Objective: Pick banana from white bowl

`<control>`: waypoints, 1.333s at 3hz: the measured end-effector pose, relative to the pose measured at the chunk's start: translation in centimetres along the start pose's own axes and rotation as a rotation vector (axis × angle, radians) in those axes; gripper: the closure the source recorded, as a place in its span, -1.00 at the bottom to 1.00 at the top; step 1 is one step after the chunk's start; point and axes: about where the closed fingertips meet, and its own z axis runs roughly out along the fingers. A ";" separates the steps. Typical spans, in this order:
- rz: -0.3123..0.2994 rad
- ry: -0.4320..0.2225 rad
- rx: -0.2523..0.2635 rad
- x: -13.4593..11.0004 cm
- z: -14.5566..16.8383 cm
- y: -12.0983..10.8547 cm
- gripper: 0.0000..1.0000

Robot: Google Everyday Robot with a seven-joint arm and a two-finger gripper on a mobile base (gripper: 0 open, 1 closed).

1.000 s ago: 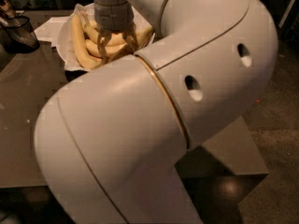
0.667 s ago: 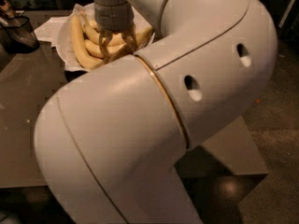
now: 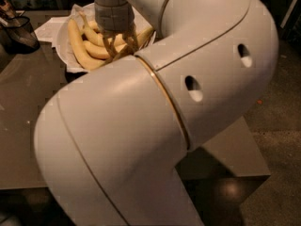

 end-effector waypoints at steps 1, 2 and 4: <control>-0.018 -0.027 -0.011 -0.3 -0.5 0.3 1.00; -0.059 -0.068 -0.027 -0.3 -1.9 1.1 1.00; -0.112 -0.105 -0.038 0.0 -3.1 1.8 1.00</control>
Offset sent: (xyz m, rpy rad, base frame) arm -0.0107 0.0215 0.0390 0.0362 -0.0982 0.1197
